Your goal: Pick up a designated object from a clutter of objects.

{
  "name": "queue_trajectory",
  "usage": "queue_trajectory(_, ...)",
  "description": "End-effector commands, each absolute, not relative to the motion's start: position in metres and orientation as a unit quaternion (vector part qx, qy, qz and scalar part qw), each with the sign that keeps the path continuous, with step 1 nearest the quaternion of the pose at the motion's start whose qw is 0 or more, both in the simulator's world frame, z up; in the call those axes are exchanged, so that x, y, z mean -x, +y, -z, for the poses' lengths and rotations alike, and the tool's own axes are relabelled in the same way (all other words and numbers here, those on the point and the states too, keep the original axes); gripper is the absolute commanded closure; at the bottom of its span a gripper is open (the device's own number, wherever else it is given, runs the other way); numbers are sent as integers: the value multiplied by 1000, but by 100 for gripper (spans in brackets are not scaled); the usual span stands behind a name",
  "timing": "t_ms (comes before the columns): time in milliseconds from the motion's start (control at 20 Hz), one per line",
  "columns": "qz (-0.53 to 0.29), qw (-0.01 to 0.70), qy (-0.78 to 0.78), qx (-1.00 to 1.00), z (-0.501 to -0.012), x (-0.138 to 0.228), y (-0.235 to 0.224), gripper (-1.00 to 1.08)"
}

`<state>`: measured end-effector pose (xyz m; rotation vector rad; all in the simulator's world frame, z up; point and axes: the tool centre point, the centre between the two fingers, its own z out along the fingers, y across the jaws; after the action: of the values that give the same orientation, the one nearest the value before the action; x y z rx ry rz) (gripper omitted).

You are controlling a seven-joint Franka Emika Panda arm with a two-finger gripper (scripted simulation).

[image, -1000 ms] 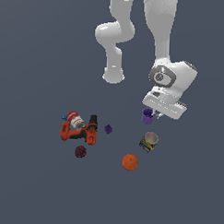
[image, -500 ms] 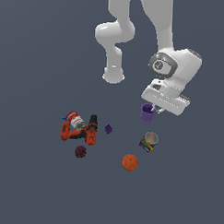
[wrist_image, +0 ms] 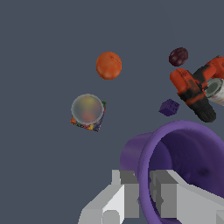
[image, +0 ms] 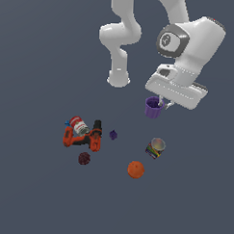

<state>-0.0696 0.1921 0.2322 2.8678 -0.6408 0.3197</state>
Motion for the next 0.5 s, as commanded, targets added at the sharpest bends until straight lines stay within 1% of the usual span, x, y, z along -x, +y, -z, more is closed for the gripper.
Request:
queue_trajectory(0,-107,91,-215,-966,-261,63,183,108)
queue_trajectory(450,-108,92,-216,-966,-361,36,148,108)
